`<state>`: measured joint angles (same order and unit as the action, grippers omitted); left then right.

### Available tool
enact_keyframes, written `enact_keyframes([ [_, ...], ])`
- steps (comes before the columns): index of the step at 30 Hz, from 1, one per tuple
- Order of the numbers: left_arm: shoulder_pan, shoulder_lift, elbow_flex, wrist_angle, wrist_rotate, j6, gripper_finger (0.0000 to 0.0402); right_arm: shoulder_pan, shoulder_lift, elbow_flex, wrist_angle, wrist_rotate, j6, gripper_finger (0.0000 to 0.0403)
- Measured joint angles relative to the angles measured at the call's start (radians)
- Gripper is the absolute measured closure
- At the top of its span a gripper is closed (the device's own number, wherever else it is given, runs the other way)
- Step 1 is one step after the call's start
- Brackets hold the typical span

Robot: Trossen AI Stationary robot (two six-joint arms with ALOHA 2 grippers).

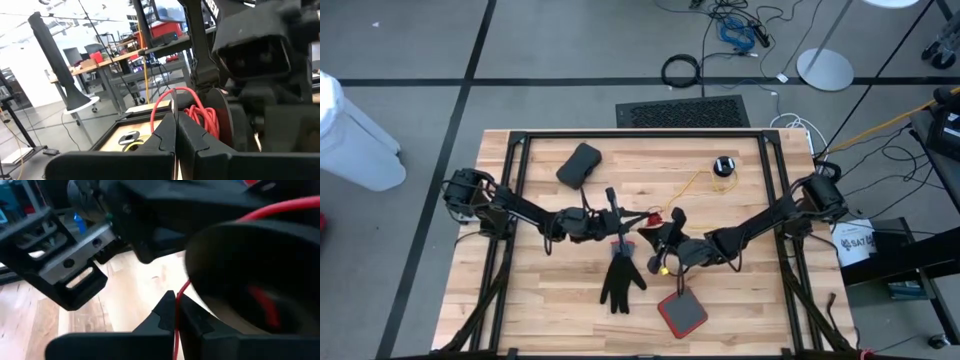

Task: Coil cords
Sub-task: Coil the red wire onto the black spool

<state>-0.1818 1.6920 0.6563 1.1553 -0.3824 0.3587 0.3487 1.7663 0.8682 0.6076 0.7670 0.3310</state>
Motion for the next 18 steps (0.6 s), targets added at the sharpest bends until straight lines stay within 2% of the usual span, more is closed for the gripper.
enact_keyframes([
  [12,-0.001,0.0,0.0,-0.056,-0.019,0.024,0.0401,0.015,0.025,0.073,-0.016,-0.006,-0.058,0.0403],
  [18,-0.001,0.0,-0.001,-0.059,-0.018,0.023,0.0401,0.03,0.025,0.073,-0.186,-0.002,0.077,0.0403],
])
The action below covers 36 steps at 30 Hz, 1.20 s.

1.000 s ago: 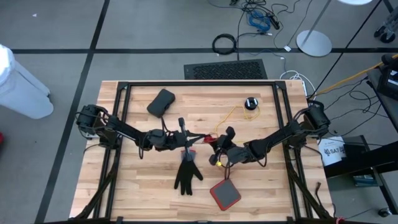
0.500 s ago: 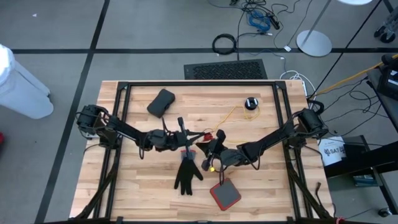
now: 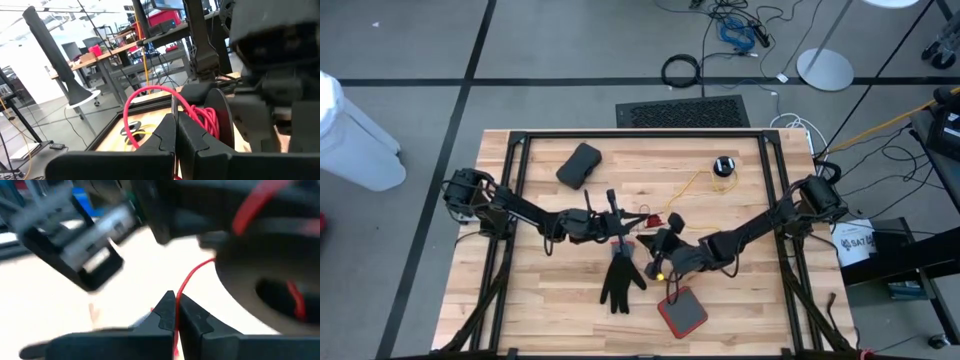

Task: Coil cords
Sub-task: Coil the red wire onto the black spool

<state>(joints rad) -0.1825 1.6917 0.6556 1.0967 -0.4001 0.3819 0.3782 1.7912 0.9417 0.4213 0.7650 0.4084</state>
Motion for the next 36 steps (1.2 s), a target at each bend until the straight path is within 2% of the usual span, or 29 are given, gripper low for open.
enact_keyframes([
  [9,-0.001,-0.001,0.0,0.024,0.025,-0.01,0.0401,-0.032,-0.002,0.0,-0.117,0.025,0.052,0.0403],
  [19,-0.013,-0.001,-0.001,-0.006,0.029,-0.009,0.0401,-0.023,-0.002,0.0,-0.309,0.115,0.14,0.0403],
  [31,-0.021,-0.001,-0.001,-0.022,0.02,-0.009,0.0401,0.067,-0.129,0.0,-0.601,0.3,0.293,0.0403],
  [36,-0.021,-0.001,-0.001,-0.018,-0.007,-0.001,0.0401,0.111,-0.156,0.0,-0.714,0.315,0.401,0.0403],
])
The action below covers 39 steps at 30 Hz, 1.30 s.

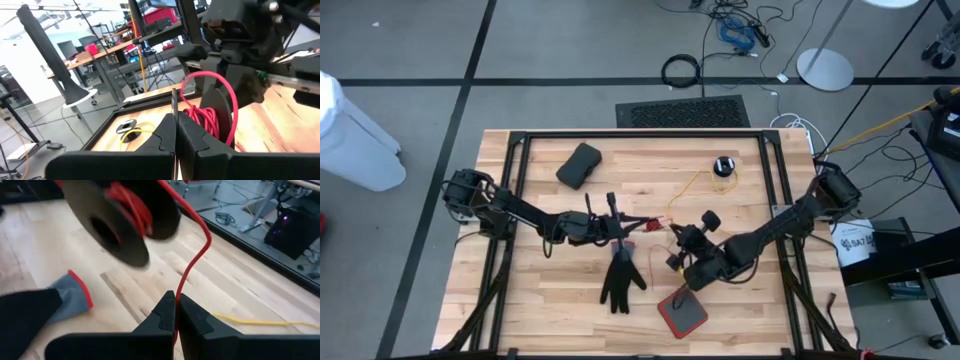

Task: Coil cords
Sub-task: Coil the red wire onto the black spool

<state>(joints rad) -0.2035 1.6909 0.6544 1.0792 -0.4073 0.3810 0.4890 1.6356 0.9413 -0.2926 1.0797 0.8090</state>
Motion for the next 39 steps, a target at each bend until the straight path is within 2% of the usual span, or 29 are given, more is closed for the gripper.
enact_keyframes([
  [6,0.0,0.0,0.0,0.033,0.011,-0.004,0.0401,0.017,0.0,0.0,-0.103,0.014,0.126,0.0403],
  [11,0.0,0.0,0.0,0.057,0.059,-0.008,0.0401,0.002,0.0,0.0,-0.099,0.014,0.111,0.0403],
  [29,0.0,0.0,0.0,0.025,0.072,-0.009,0.0401,-0.029,0.0,0.0,-0.077,-0.024,0.047,0.0403],
  [39,-0.002,0.0,0.0,-0.006,0.091,-0.035,0.0401,-0.045,-0.067,0.0,-0.072,-0.039,-0.01,0.0403],
])
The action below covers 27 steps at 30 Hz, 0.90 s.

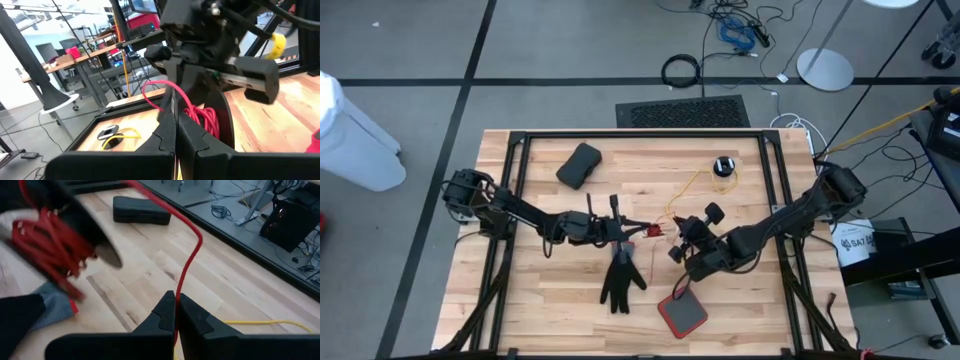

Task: Coil cords
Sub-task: Coil the red wire onto the black spool

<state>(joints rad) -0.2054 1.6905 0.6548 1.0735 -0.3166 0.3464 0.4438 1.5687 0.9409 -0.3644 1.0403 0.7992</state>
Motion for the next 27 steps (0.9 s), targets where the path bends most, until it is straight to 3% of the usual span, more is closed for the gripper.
enact_keyframes([
  [12,-0.002,0.0,0.0,-0.004,0.015,-0.002,0.0401,-0.018,-0.043,0.0,-0.047,-0.001,-0.023,0.0403],
  [22,-0.002,0.0,0.0,0.036,0.011,-0.002,0.0401,-0.009,-0.035,0.0,-0.278,-0.052,0.181,0.0403],
  [27,-0.002,0.0,0.0,0.065,0.02,-0.005,0.0401,-0.009,-0.033,-0.021,-0.291,-0.054,0.211,0.0403],
])
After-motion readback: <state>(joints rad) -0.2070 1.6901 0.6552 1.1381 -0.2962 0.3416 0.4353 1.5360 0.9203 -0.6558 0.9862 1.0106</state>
